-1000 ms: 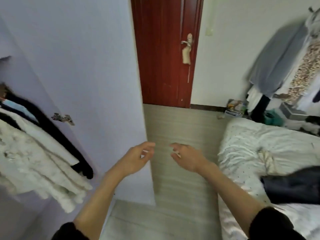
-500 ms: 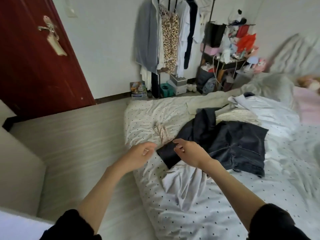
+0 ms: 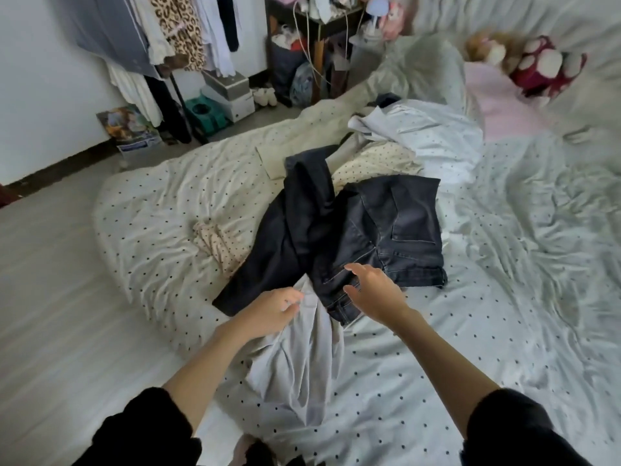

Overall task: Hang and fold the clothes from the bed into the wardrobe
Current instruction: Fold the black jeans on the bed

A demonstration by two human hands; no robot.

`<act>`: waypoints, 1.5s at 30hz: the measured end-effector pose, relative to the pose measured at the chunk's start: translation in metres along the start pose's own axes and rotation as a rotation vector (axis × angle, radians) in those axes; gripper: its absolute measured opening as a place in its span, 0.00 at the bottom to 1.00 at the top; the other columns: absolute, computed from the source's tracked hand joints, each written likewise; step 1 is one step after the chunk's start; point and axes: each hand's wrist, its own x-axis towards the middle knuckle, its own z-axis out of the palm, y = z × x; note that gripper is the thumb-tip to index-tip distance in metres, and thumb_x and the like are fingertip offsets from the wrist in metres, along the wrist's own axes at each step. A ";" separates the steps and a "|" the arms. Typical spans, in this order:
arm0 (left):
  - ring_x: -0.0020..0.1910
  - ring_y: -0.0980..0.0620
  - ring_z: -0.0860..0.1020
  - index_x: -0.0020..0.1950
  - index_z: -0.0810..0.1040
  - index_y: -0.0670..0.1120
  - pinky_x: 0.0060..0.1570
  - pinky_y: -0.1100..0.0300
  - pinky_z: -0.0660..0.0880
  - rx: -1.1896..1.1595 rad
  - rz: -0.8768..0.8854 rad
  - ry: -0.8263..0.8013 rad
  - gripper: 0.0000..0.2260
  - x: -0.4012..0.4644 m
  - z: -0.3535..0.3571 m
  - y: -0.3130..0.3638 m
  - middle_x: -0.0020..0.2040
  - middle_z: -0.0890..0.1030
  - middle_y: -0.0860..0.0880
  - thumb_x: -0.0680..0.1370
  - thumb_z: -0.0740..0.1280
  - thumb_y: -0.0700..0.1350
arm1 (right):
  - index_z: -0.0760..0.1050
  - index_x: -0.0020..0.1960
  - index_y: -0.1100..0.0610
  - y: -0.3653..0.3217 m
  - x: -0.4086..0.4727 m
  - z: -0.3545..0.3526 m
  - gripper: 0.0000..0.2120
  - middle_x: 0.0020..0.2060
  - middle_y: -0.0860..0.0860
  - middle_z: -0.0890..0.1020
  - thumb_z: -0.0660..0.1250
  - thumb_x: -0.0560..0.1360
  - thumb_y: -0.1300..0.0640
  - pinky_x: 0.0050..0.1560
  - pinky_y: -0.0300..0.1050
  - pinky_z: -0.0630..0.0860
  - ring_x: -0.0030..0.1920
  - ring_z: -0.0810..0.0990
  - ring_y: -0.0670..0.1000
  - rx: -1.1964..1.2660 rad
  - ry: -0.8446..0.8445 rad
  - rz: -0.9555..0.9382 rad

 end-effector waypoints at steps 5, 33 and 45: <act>0.72 0.54 0.61 0.74 0.63 0.49 0.67 0.61 0.61 0.219 0.169 -0.050 0.21 0.076 -0.014 -0.010 0.75 0.62 0.52 0.81 0.58 0.42 | 0.59 0.73 0.56 0.024 0.051 0.022 0.25 0.70 0.54 0.65 0.60 0.79 0.54 0.66 0.54 0.65 0.70 0.63 0.57 0.103 -0.007 0.353; 0.74 0.48 0.62 0.56 0.79 0.44 0.71 0.46 0.57 0.763 0.519 -0.048 0.11 0.181 0.070 -0.009 0.69 0.72 0.48 0.74 0.69 0.40 | 0.76 0.49 0.60 0.161 0.047 0.056 0.18 0.32 0.53 0.78 0.64 0.62 0.73 0.50 0.57 0.70 0.32 0.78 0.57 -0.276 0.687 0.435; 0.44 0.48 0.80 0.58 0.78 0.41 0.46 0.58 0.75 0.127 0.565 0.273 0.09 0.084 0.005 0.117 0.45 0.83 0.45 0.79 0.63 0.40 | 0.70 0.62 0.58 0.148 -0.087 -0.031 0.17 0.51 0.57 0.80 0.55 0.75 0.66 0.53 0.51 0.64 0.49 0.77 0.61 -0.035 0.668 0.490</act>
